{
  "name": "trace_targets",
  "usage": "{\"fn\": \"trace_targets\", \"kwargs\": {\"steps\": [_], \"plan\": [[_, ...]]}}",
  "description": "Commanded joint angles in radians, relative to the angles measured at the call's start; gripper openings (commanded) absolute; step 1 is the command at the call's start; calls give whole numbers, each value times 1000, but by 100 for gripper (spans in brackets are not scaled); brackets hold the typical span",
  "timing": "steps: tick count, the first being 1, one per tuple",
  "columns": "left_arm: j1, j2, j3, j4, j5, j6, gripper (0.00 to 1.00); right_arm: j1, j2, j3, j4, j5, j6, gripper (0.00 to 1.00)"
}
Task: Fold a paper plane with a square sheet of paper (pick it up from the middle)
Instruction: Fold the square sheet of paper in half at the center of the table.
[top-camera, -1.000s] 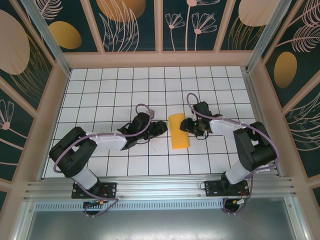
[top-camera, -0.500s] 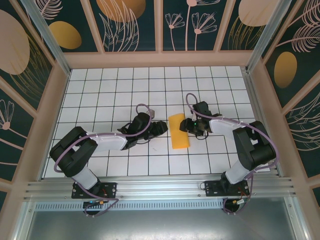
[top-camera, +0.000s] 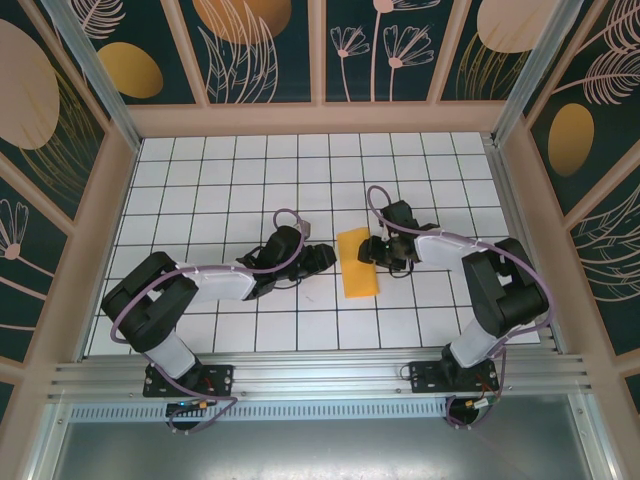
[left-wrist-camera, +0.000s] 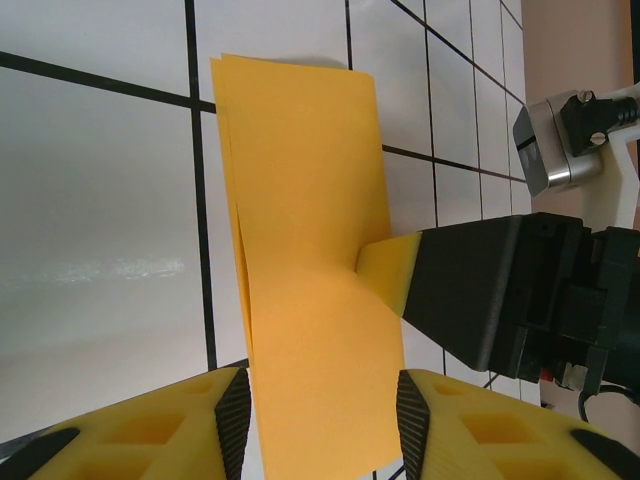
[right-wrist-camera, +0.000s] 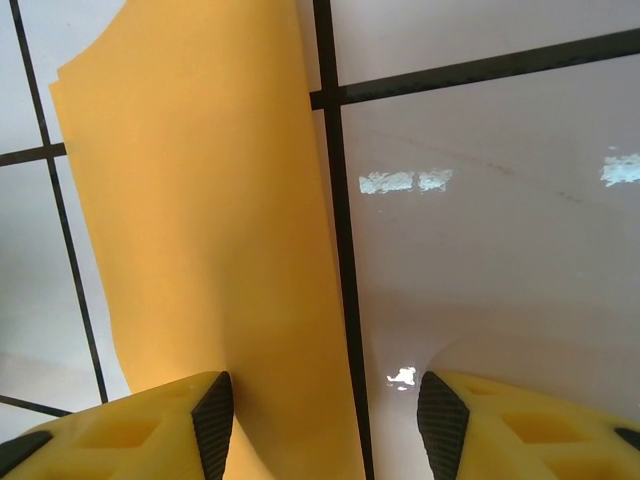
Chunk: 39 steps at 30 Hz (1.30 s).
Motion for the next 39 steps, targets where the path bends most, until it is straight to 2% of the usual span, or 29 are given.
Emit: {"fn": "trace_targets", "kwargs": {"steps": [1, 17, 28, 32, 35, 39], "plan": [[-5, 12, 17, 26, 14, 0, 44, 21, 56, 2, 11, 25, 0, 56], [-6, 27, 35, 19, 14, -3, 40, 28, 78, 15, -1, -6, -74, 57], [-5, 28, 42, 6, 7, -2, 40, 28, 98, 18, -7, 24, -69, 58], [-5, -14, 29, -46, -80, -13, 37, 27, 94, 16, -12, 46, -63, 55], [-6, -65, 8, -101, -175, -27, 39, 27, 68, 5, 5, -3, -75, 57], [-5, -115, -17, -152, -248, -46, 40, 20, 37, 5, -6, 18, -76, 57]]}}
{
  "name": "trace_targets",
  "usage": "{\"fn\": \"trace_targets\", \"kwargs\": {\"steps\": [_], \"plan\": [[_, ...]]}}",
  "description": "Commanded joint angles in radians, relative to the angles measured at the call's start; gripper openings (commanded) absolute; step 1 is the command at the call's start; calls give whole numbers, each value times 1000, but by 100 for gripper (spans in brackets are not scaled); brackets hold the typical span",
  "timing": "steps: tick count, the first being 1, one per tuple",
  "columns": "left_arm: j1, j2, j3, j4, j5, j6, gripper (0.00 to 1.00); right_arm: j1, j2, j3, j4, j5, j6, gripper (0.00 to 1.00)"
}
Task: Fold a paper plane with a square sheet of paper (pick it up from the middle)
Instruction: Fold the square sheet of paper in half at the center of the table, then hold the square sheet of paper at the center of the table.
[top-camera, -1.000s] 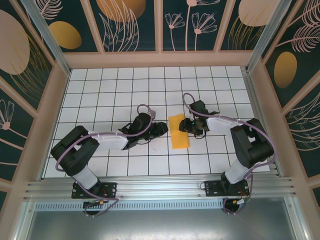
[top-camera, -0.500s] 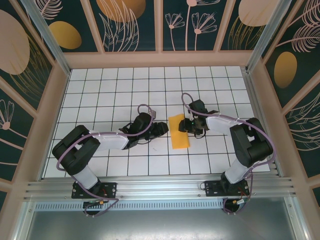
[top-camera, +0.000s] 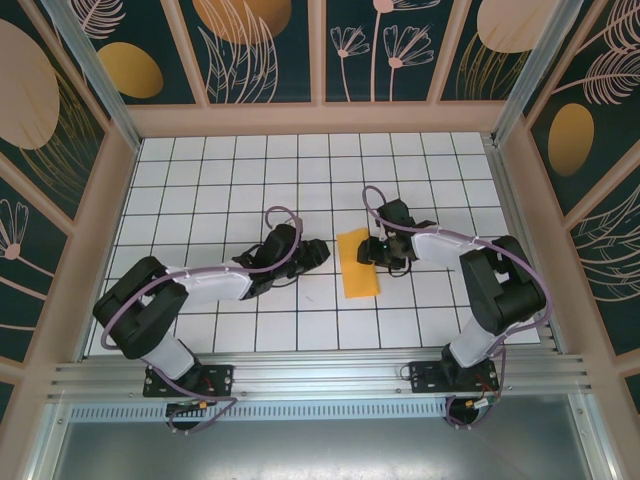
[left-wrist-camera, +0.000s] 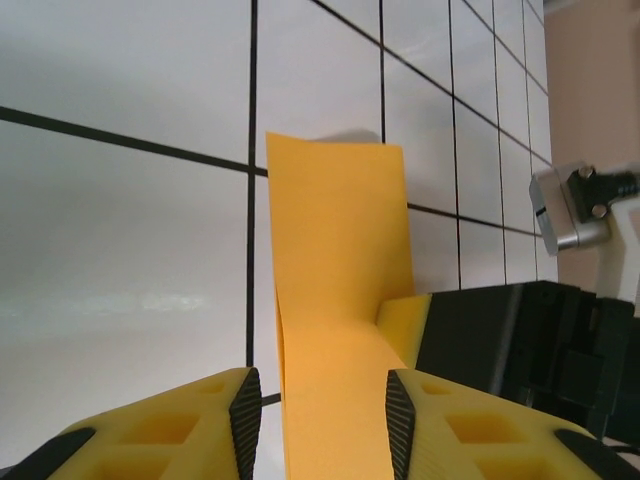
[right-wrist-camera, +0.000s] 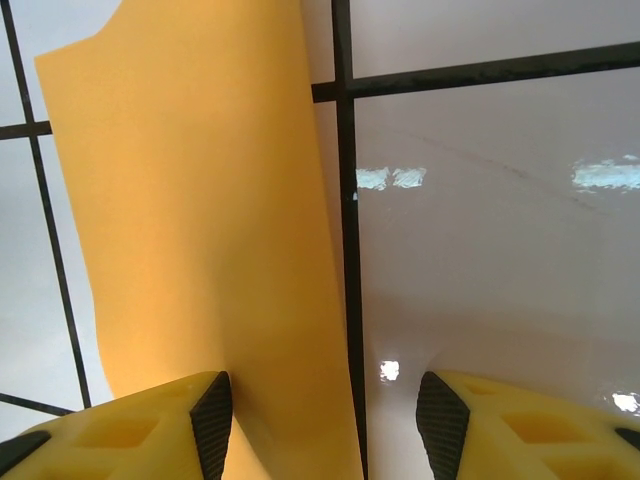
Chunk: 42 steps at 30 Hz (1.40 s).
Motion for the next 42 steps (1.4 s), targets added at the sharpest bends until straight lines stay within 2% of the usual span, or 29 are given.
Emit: {"fn": "trace_targets", "kwargs": {"steps": [1, 6, 9, 18, 22, 30, 42], "plan": [[-5, -48, -28, -55, -96, -26, 40, 6, 26, -22, 37, -1, -22, 57], [-5, -10, -11, 20, -10, -10, 38, 6, 64, -19, 44, 3, -18, 57], [-6, 28, 16, 53, 46, -10, 33, 7, 82, -20, 44, 12, -18, 57], [-18, 134, 125, 36, 124, -5, 28, 7, 95, -24, 33, 38, -23, 56], [-42, 201, 186, 4, 125, -13, 25, 8, 99, -23, 35, 36, -22, 56], [-65, 284, 265, -148, 69, -37, 13, 8, 106, -25, 41, 33, -19, 56], [-86, 359, 396, -289, 25, -17, 10, 7, 103, -23, 34, 34, -23, 56]]}}
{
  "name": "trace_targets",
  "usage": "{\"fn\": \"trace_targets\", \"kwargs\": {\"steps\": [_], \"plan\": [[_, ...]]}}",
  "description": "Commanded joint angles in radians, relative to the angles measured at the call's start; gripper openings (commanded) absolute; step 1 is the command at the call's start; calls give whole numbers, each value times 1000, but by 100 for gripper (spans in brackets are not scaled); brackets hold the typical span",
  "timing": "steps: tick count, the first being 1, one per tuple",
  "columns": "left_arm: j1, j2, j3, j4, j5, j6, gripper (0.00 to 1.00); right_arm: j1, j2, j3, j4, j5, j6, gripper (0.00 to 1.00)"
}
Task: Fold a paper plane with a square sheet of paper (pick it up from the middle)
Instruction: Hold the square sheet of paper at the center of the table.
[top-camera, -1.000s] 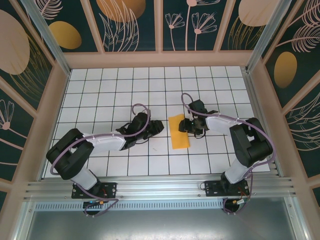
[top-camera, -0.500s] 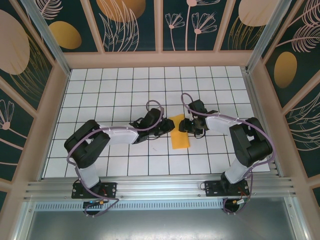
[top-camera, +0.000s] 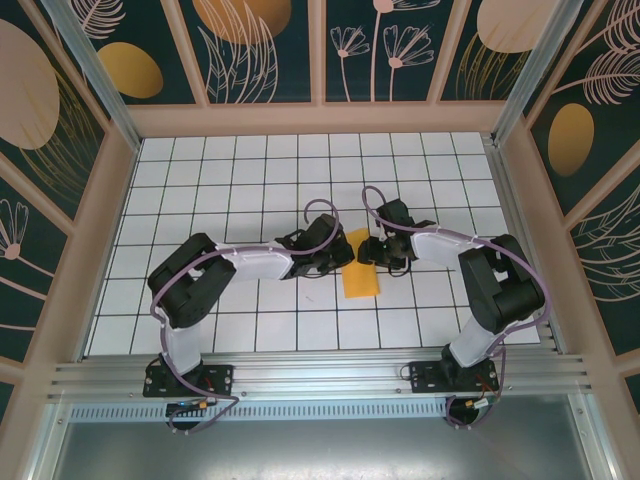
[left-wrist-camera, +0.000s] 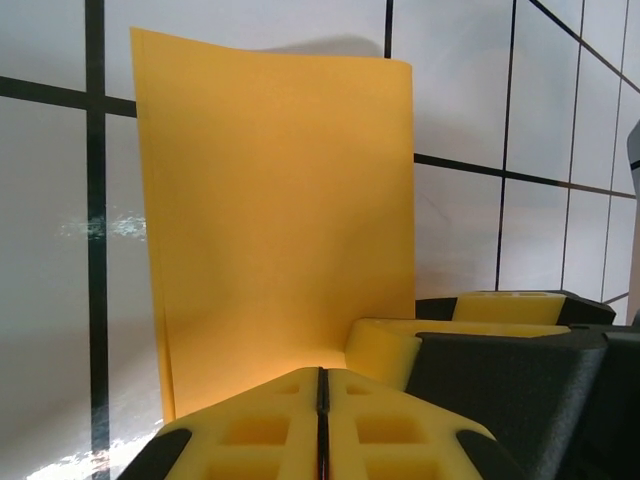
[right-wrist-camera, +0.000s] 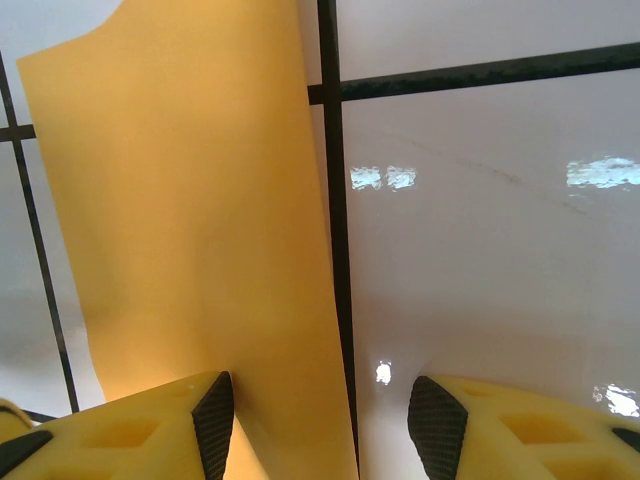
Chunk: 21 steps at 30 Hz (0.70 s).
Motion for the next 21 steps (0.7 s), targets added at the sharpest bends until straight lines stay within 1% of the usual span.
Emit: {"fn": "trace_targets", "kwargs": {"steps": [1, 10, 19, 20, 21], "plan": [[-6, 27, 20, -71, -23, 6, 9, 8, 86, -29, 37, 24, -23, 56], [-6, 64, 34, -70, -6, 13, 9, 7, 91, -31, 41, 21, -21, 56], [-8, 103, 54, -157, -37, 25, 7, 9, 88, -23, 32, 21, -21, 57], [-10, 106, 55, -169, -46, 26, 7, 9, 86, -19, 30, 22, -21, 57], [-10, 106, 53, -175, -50, 26, 3, 9, 86, -13, 27, 23, -21, 57]]}}
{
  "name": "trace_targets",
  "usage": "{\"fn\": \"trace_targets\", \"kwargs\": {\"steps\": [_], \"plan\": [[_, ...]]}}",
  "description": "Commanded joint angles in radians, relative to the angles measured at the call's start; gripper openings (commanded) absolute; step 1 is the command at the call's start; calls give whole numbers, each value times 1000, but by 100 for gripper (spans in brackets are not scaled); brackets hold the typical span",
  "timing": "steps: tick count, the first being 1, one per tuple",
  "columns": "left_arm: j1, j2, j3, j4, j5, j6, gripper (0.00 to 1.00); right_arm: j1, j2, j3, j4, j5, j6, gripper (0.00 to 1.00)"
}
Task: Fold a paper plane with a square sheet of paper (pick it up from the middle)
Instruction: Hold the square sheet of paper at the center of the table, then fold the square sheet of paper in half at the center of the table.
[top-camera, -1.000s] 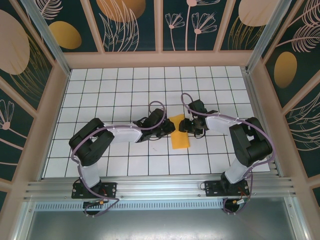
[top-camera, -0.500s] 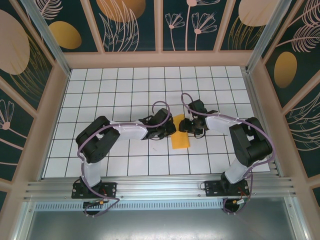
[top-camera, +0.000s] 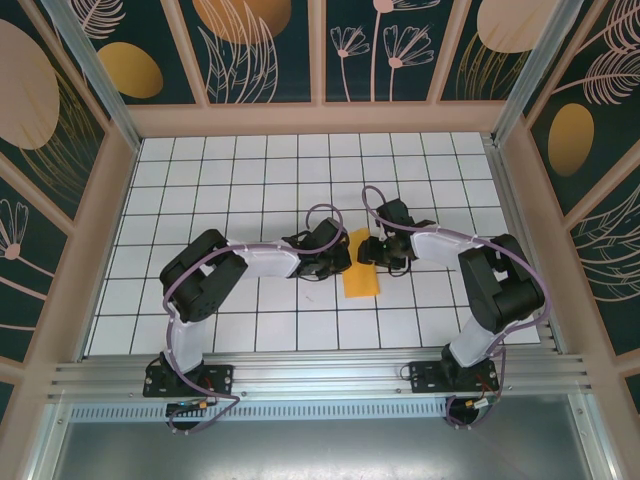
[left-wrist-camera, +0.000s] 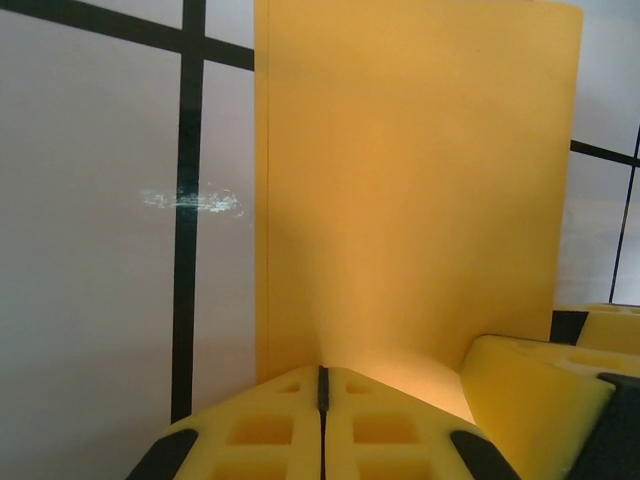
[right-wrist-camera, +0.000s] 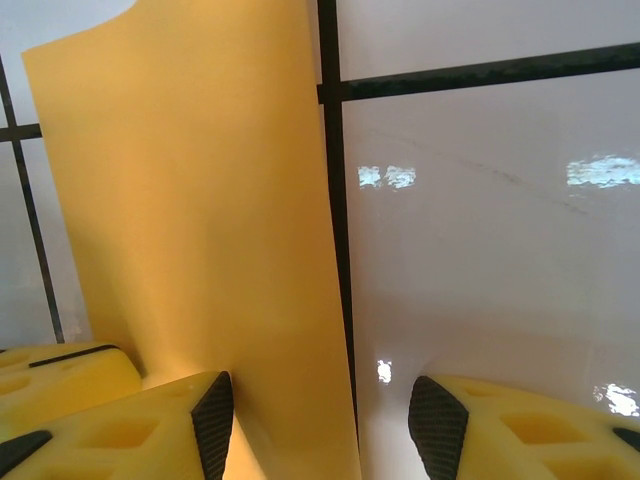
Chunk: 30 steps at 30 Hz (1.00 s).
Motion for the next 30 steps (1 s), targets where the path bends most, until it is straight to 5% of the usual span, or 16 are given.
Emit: {"fn": "trace_targets", "kwargs": {"steps": [1, 13, 22, 30], "plan": [[-7, 33, 7, -89, -36, 19, 3, 9, 83, -13, 28, 24, -22, 57], [-8, 34, -4, -105, -44, 30, 3, -41, -103, 29, -14, -9, -13, 66], [-9, 41, 4, -104, -40, 36, 3, -50, -141, -10, 77, -244, -4, 24], [-9, 48, 8, -104, -35, 38, 3, -70, -72, -58, 121, -260, -3, 19]]}}
